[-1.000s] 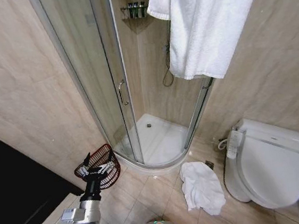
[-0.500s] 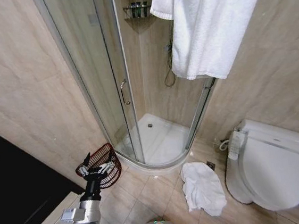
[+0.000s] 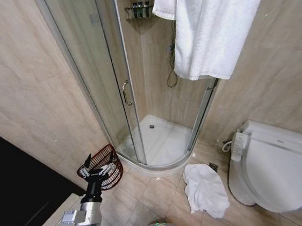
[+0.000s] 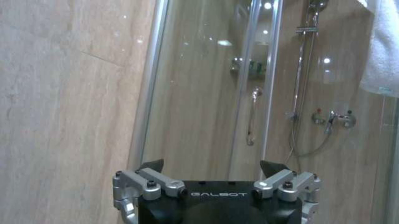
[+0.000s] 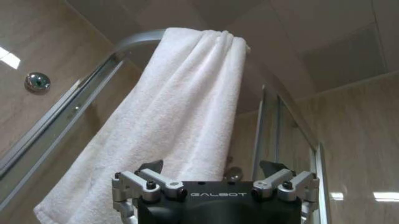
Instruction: Discard the used towel into the hamper.
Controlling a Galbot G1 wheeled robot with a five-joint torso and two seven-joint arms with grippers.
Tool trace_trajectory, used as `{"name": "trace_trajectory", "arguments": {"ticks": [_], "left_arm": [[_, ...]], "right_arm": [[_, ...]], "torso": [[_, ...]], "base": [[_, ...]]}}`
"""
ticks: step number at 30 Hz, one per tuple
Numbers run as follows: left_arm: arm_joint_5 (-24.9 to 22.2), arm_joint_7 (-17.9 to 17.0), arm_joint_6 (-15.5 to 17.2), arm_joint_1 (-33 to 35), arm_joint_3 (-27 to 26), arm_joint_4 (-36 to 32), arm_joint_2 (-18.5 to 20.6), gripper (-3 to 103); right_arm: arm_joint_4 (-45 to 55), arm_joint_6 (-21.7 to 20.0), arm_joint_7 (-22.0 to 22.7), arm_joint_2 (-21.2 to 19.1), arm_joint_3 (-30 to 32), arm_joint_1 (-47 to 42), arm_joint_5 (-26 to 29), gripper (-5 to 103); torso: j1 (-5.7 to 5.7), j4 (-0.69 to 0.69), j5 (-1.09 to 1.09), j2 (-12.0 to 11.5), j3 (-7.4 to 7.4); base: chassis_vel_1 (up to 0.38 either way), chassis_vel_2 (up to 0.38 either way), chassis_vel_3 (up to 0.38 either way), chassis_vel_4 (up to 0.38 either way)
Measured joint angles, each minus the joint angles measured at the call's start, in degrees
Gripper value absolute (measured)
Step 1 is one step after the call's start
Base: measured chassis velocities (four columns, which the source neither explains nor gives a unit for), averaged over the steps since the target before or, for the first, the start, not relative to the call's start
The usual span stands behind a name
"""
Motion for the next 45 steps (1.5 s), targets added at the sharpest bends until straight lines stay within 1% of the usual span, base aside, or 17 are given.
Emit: {"name": "trace_trajectory", "arguments": {"ticks": [5,15,18,19,22,29,32,33,35,36,37,38,41,42,45], "left_arm": [[0.00,0.00,0.00,0.00,-0.02,0.00,0.02,100],[0.00,0.00,0.00,0.00,0.00,0.00,0.00,100],[0.00,0.00,0.00,0.00,0.01,0.00,0.00,100],[0.00,0.00,0.00,0.00,0.01,0.00,0.00,100],[0.00,0.00,0.00,0.00,0.00,0.00,0.00,100],[0.00,0.00,0.00,0.00,-0.02,0.00,0.02,100],[0.00,0.00,0.00,0.00,-0.03,0.00,0.04,100],[0.00,0.00,0.00,0.00,-0.03,0.00,0.04,100],[0.00,0.00,0.00,0.00,-0.03,0.00,0.03,100],[0.00,0.00,0.00,0.00,-0.02,0.00,0.01,100],[0.00,0.00,0.00,0.00,-0.02,0.00,0.01,100],[0.00,0.00,0.00,0.00,-0.01,0.00,0.01,100],[0.00,0.00,0.00,0.00,0.01,0.00,0.00,100],[0.00,0.00,0.00,0.00,0.01,0.00,0.00,100],[0.00,0.00,0.00,0.00,0.01,0.00,0.00,100]], "right_arm": [[-0.11,0.22,0.38,-0.17,0.15,-0.11,0.19,100],[-0.27,-0.52,-0.02,0.15,0.84,-0.80,0.18,100],[-0.32,-0.52,-0.13,0.23,0.84,-0.80,0.18,100],[-0.34,-0.52,-0.26,0.28,0.82,-0.81,0.18,100],[-0.45,-0.51,-0.40,0.29,0.76,-0.83,0.16,100],[-1.35,0.61,-0.62,0.08,0.45,-0.90,0.17,100],[-3.32,0.74,-2.23,-1.59,0.26,-0.15,1.98,100],[-3.32,0.74,-2.23,-1.59,0.26,-0.15,1.98,100],[-5.11,0.95,-3.81,-3.30,-0.42,1.06,4.35,100],[-6.42,1.00,-4.60,-4.48,-0.95,2.09,5.65,100],[-6.42,1.00,-4.60,-4.48,-0.95,2.09,5.65,100],[-7.27,1.01,-5.03,-5.30,-1.32,2.87,6.48,100],[-10.08,1.01,-6.31,-8.55,-1.98,5.03,9.45,100],[-10.08,1.01,-6.31,-8.55,-1.98,5.03,9.45,100],[-11.77,0.66,-6.86,-10.89,-2.47,7.17,11.90,100]], "torso": [[0.00,0.02,-0.06,0.00,0.00],[0.00,0.00,0.04,0.00,0.00],[0.00,-0.01,0.03,0.00,0.00],[0.00,0.00,-0.02,0.00,0.00],[0.00,0.00,-0.01,0.00,0.00],[-0.01,0.01,-0.04,0.00,0.00],[0.00,0.02,-0.06,0.00,0.00],[0.00,0.02,-0.06,0.00,0.00],[0.00,0.03,-0.02,0.00,0.00],[0.00,0.02,0.01,0.00,0.00],[0.00,0.02,0.01,0.00,0.00],[0.00,0.01,0.05,0.00,0.00],[0.00,-0.01,0.00,0.00,0.00],[0.00,-0.01,0.00,0.00,0.00],[0.01,-0.01,0.00,0.00,0.00]], "base": [[0.082,0.105,-0.102,-0.088],[0.012,0.014,-0.010,-0.010],[0.000,0.000,0.000,0.000],[0.019,0.007,-0.040,-0.059],[0.073,0.078,-0.075,-0.081],[0.153,0.181,-0.174,-0.147],[0.113,0.115,-0.111,-0.094],[0.071,0.080,-0.088,-0.024],[0.036,0.006,-0.019,-0.012],[0.000,0.000,0.000,0.000],[0.000,0.000,0.000,0.000],[-0.040,-0.056,0.027,0.022],[-0.065,-0.058,0.050,0.046],[-0.068,-0.059,0.043,0.033],[-0.034,-0.014,0.019,0.005]]}}
